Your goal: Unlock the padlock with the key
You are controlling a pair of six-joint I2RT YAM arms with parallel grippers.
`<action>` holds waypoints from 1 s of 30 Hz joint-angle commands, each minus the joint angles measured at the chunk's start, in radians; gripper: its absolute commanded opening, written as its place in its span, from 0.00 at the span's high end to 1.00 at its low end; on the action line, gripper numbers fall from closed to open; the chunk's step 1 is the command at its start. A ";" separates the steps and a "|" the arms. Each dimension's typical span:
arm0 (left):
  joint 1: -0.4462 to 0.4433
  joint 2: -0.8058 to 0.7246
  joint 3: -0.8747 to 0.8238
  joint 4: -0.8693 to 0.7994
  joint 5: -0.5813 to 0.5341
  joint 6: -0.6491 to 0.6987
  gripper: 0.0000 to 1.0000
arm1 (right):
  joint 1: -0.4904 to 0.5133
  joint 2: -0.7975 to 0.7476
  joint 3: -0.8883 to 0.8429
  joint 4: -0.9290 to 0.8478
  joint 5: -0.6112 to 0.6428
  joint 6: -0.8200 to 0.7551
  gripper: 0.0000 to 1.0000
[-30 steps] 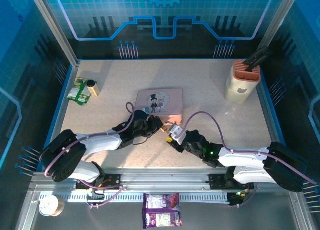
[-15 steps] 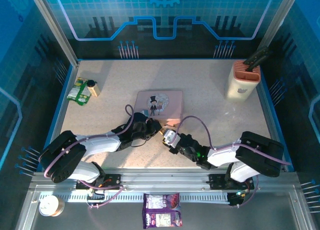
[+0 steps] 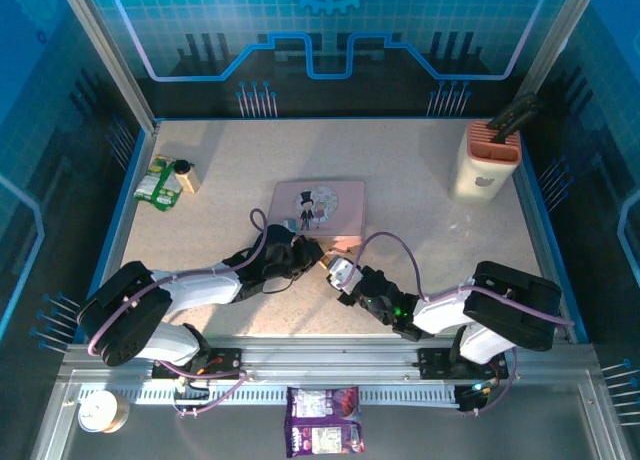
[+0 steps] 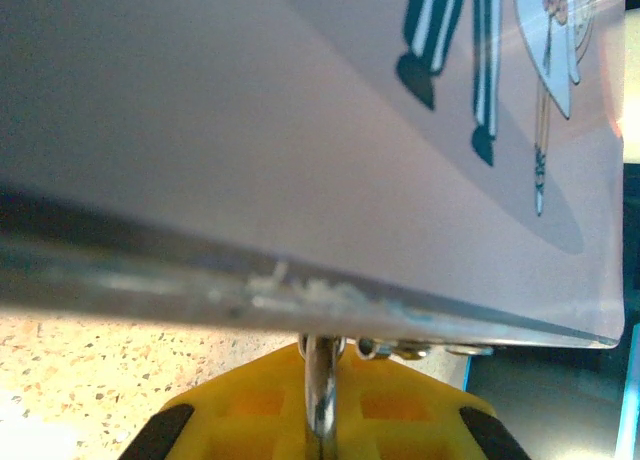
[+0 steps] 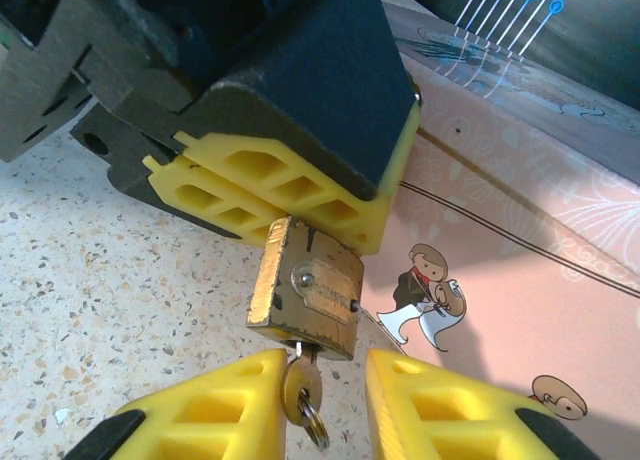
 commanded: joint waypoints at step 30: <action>0.000 -0.038 0.008 0.102 -0.003 -0.034 1.00 | 0.027 -0.011 0.015 0.044 0.081 0.122 0.83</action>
